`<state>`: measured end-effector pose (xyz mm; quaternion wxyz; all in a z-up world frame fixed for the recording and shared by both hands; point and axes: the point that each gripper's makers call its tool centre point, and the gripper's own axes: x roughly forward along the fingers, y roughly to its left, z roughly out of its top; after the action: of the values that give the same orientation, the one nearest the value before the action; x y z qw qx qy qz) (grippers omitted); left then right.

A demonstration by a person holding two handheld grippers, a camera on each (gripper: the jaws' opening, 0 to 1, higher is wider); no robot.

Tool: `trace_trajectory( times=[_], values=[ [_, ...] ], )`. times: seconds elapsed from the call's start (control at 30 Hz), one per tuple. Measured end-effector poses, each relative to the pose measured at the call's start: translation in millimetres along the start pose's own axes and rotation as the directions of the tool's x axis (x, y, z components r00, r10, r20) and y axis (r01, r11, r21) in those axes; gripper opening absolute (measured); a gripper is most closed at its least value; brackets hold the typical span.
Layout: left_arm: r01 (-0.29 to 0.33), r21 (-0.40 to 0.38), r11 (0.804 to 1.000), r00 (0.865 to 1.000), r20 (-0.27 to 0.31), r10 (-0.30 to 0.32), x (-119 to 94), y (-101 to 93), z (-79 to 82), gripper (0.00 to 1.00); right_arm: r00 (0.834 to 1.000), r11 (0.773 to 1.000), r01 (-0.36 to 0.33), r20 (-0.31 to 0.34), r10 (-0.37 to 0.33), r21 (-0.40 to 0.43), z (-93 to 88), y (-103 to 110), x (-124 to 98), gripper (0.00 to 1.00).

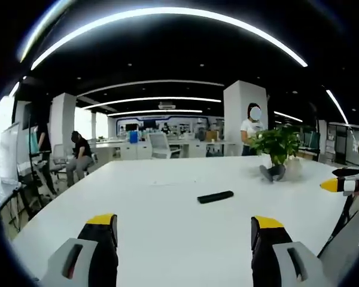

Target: Press the specified remote control buttons in sequence, fully releasing each button before pressing the next.

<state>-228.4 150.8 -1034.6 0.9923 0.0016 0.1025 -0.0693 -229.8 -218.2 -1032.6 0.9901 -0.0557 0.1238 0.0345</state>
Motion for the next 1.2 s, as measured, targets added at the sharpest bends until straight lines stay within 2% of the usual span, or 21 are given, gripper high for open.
trace_trajectory(
  times=[0.17, 0.47, 0.8, 1.2],
  values=[
    [-0.017, -0.047, 0.999, 1.000, 0.006, 0.018, 0, 8.2, -0.7, 0.99, 1.000, 1.000, 0.004, 0.001, -0.004, -0.004, 0.0, -1, 0, 0.90],
    [-0.020, -0.064, 0.998, 1.000, -0.015, 0.019, 1, 9.3, -5.4, 0.99, 1.000, 1.000, -0.019, -0.012, 0.019, -0.006, -1.2, 5, 1, 0.96],
    [-0.026, -0.072, 0.997, 0.999, -0.020, 0.025, 7, 35.1, -19.1, 0.99, 0.999, 0.999, -0.031, -0.028, 0.030, -0.016, -3.6, 9, 2, 0.97],
    [-0.026, -0.055, 0.998, 0.999, -0.035, 0.024, 6, 27.4, -20.7, 0.99, 0.999, 0.999, -0.032, -0.030, 0.031, -0.014, -4.1, 9, 2, 0.95]
  ],
)
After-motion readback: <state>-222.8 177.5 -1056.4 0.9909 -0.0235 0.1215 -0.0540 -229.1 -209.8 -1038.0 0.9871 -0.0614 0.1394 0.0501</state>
